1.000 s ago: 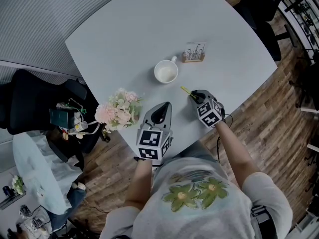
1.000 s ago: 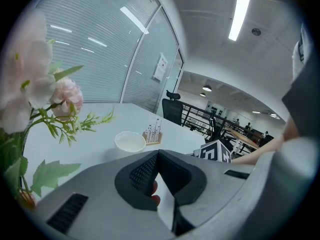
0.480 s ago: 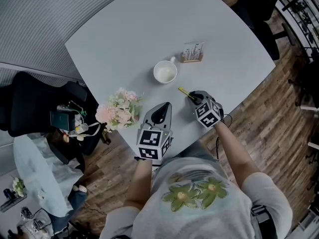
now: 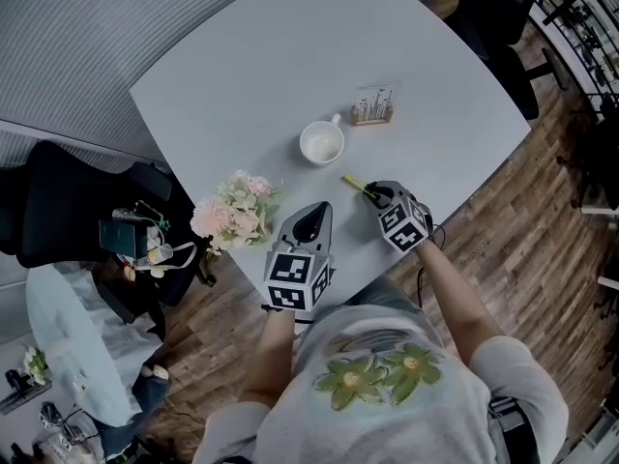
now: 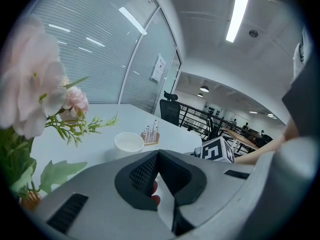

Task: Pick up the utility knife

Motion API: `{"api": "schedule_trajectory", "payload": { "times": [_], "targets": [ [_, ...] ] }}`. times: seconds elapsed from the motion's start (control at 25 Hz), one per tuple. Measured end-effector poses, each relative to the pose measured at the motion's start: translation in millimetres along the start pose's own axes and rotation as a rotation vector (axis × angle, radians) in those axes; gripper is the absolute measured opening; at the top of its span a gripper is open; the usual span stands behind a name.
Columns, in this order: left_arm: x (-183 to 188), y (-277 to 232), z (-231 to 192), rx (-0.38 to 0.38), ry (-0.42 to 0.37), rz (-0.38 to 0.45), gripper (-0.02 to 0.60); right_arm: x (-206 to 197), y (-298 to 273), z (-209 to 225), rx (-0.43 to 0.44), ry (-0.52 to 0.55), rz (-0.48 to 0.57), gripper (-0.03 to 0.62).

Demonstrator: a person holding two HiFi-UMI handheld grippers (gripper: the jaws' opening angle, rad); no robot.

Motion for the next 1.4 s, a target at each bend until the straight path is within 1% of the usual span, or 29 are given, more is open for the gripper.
{"api": "schedule_trajectory", "payload": {
  "times": [0.48,0.64,0.84,1.0,1.4],
  "targets": [
    [0.8,10.7,-2.3,-0.002,0.007,0.017,0.000,15.4,15.9,-13.6,-0.003,0.000,0.046,0.072],
    [2.9,13.5,-1.5,0.000,0.007,0.028,0.000,20.5,23.5,-18.7,-0.001,-0.021,0.075,0.072],
    [3.2,16.1,-1.3,0.001,0.014,0.036,0.001,32.1,33.6,-22.8,-0.006,-0.004,0.103,0.072],
    [2.7,16.8,1.5,-0.001,0.007,0.037,0.000,36.7,42.0,-25.3,-0.008,-0.001,0.114,0.072],
    [4.1,20.7,6.5,0.000,-0.008,0.043,0.002,51.2,66.4,-30.7,-0.028,-0.024,0.181,0.072]
  ]
}}
Point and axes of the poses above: the fingertips, and each gripper's own axes: y backward along the fingers, z to its right, x out of its top, the point moved 2 cm from there along y, backward along the fingers, and after that the axes turned 4 degrees about x, right-handed, at the moved point
